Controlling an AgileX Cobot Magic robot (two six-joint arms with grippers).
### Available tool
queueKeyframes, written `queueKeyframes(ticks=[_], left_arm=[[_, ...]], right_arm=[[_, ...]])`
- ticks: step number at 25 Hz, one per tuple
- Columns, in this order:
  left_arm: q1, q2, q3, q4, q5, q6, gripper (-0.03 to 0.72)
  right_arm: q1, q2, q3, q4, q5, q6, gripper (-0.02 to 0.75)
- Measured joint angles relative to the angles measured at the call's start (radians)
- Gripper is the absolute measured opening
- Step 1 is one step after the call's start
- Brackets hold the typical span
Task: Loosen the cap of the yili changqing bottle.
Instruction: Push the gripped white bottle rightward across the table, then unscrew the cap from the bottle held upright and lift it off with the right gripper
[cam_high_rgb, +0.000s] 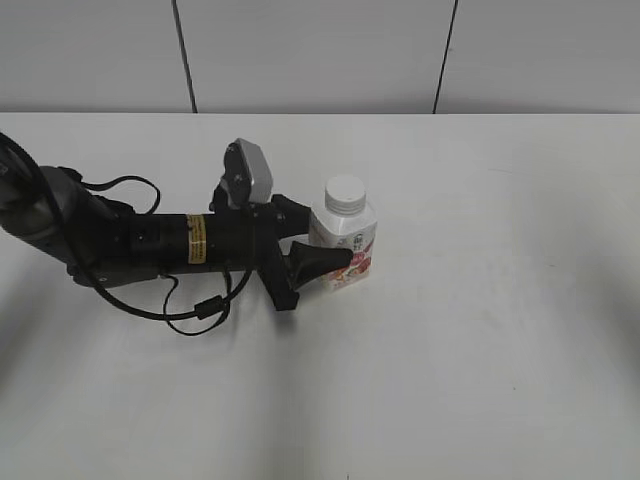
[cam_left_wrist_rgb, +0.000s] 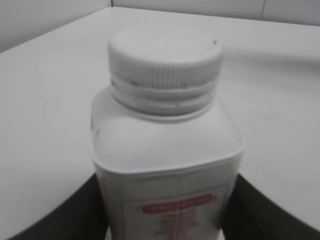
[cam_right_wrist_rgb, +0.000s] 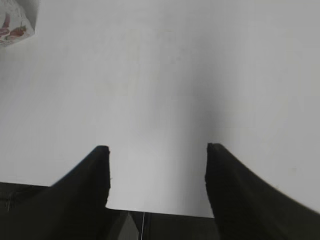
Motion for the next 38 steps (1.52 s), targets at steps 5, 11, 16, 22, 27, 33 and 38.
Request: queueKeyframes(ticks=[5,11,16,22,27,33,38], left_arm=[[0.000,0.000,0.000,0.041,-0.015,0.000,0.394],[0.000,0.000,0.000,0.085,-0.036,0.000,0.394],[0.000,0.000,0.000,0.093,-0.042,-0.001,0.393],[0.000,0.000,0.000,0.120,-0.053,-0.001,0.388],[0.000,0.000,0.000,0.122,-0.050,-0.010,0.388],[0.000,0.000,0.000,0.122,-0.039,-0.044,0.386],[0.000,-0.001,0.000,0.122,-0.037,-0.048,0.386]], right_arm=[[0.000,0.199,-0.098,0.002,0.056,0.000,0.480],[0.000,0.390,-0.209,0.003,0.061,0.008,0.480],[0.000,0.528,-0.304,0.007,0.064,0.073,0.480],[0.002,0.654,-0.437,0.056,0.064,0.086,0.480],[0.085,0.699,-0.478,0.064,0.064,0.086,0.480],[0.248,0.756,-0.512,0.069,0.067,0.086,0.480],[0.358,0.809,-0.587,0.070,0.068,0.113,0.480]])
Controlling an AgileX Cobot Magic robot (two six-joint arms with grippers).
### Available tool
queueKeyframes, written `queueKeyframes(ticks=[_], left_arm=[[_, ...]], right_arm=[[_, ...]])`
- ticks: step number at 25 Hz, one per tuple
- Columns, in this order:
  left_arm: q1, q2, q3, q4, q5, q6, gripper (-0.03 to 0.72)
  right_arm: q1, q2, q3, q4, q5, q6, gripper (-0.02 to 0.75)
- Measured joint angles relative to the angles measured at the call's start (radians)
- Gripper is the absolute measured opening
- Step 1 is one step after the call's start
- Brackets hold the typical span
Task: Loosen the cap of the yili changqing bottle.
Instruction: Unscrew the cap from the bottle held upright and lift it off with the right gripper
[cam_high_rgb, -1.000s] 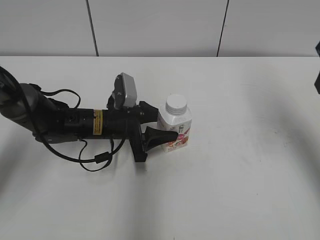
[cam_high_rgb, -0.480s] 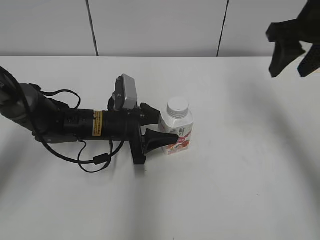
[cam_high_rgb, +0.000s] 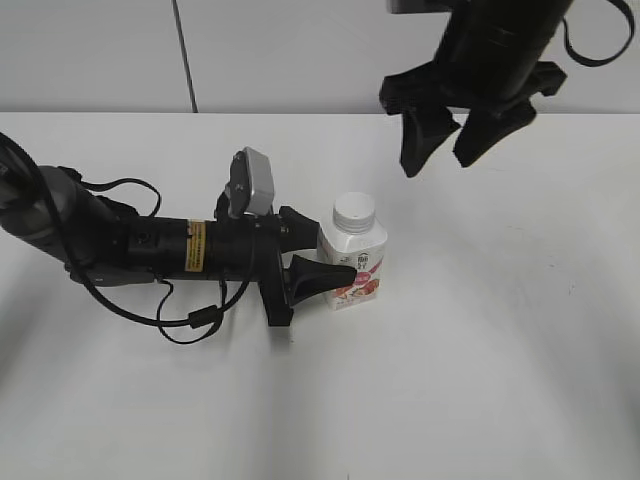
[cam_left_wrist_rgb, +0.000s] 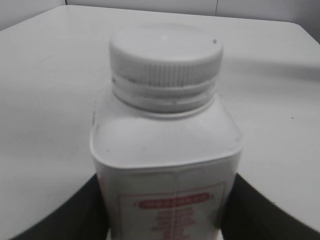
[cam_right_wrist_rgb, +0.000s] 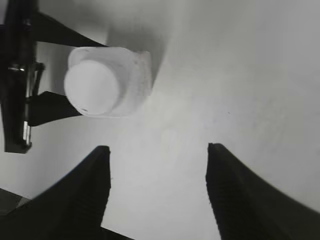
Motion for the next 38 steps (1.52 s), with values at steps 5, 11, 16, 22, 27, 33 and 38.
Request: queueKeyframes(ticks=[5,11,16,22,27,33,38], left_arm=[[0.000,0.000,0.000,0.000,0.000,-0.002,0.385],[0.000,0.000,0.000,0.000,0.001,-0.002,0.385],[0.000,0.000,0.000,0.000,0.001,-0.003,0.384],[0.000,0.000,0.000,0.000,0.001,-0.003,0.384],[0.000,0.000,0.000,0.000,0.001,-0.003,0.384],[0.000,0.000,0.000,0.000,0.001,-0.003,0.382],[0.000,0.000,0.000,0.000,0.001,-0.003,0.378]], right_arm=[[0.071,0.053,-0.086,0.001,0.000,0.015,0.480],[0.109,0.104,-0.134,0.002,0.001,0.030,0.480],[0.119,0.147,-0.143,0.007,0.001,0.038,0.480],[0.119,0.197,-0.160,0.006,0.002,0.041,0.480],[0.119,0.226,-0.172,0.006,0.002,0.041,0.480],[0.119,0.233,-0.175,0.002,0.002,0.041,0.480],[0.119,0.233,-0.175,0.002,0.002,0.038,0.480]])
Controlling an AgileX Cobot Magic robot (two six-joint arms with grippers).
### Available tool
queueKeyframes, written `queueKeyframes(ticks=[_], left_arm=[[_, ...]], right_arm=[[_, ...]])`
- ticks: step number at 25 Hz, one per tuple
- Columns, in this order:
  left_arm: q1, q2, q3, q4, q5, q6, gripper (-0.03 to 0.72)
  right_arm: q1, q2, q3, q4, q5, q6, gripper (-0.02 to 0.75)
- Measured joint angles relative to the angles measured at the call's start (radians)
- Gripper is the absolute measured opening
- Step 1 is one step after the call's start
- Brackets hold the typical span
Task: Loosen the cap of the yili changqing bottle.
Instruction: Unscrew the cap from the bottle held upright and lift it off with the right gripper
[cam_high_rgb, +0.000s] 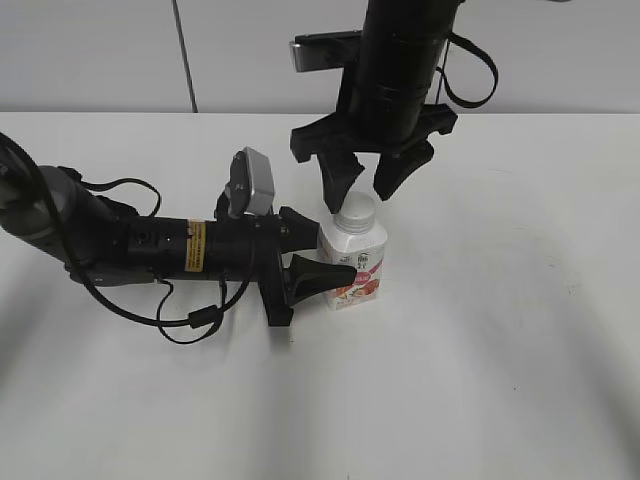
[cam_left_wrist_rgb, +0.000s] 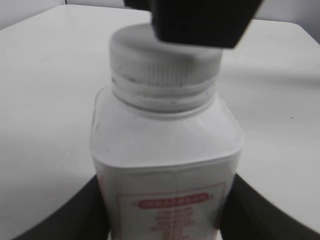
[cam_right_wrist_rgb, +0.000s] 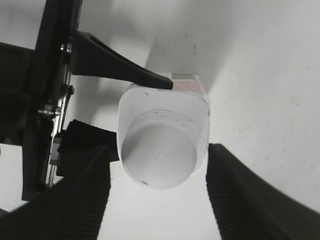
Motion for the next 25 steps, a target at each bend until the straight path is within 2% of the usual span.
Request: queueKeyframes(ticks=[18,25], left_arm=[[0.000,0.000,0.000,0.000,0.000,0.000,0.376],[0.000,0.000,0.000,0.000,0.000,0.000,0.373]], right_arm=[[0.000,0.042,-0.004,0.000,0.001,-0.013,0.478],[0.000,0.042,-0.024,-0.002,0.001,-0.017,0.389]])
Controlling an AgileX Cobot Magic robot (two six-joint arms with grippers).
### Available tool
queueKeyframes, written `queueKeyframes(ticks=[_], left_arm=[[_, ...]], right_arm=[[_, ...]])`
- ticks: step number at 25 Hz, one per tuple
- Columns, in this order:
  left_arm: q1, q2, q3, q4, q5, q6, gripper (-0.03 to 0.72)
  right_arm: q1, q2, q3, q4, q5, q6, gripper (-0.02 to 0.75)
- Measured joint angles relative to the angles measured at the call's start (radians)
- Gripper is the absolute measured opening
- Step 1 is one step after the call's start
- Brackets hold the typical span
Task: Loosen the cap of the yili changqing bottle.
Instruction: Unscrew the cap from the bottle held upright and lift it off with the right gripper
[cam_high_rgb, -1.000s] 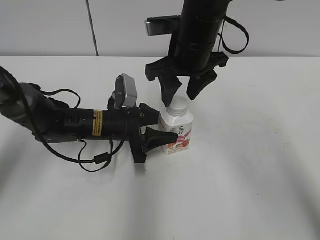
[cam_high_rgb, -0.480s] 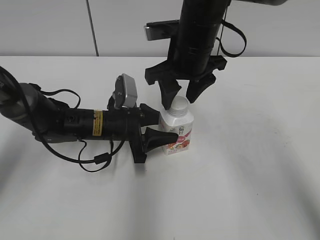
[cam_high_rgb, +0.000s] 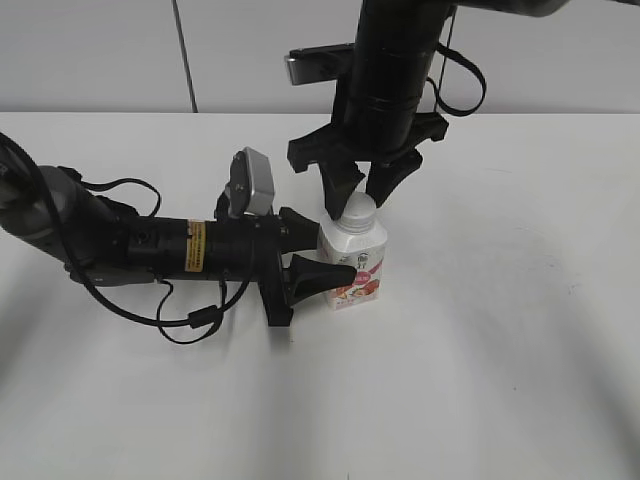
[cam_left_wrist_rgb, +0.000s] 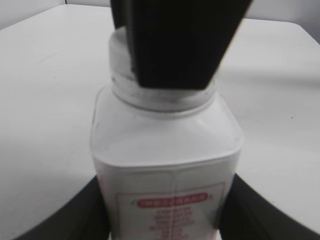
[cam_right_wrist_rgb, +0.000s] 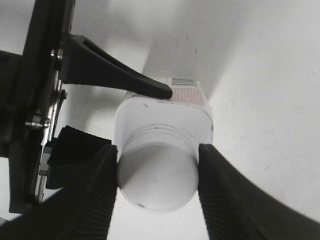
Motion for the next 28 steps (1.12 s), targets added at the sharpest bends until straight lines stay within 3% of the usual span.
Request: queueKeyframes(ticks=[8,19,28], left_arm=[[0.000,0.000,0.000,0.003,0.004,0.000,0.373],[0.000,0.000,0.000,0.004,0.006,-0.002,0.373],[0.000,0.000,0.000,0.004,0.007,-0.004,0.370]], right_arm=[[0.000,0.000,-0.001,0.000,0.002,-0.108,0.389],[0.000,0.000,-0.003,0.001,0.002,-0.880,0.389],[0.000,0.000,-0.014,0.010,0.007,-0.953,0.388]])
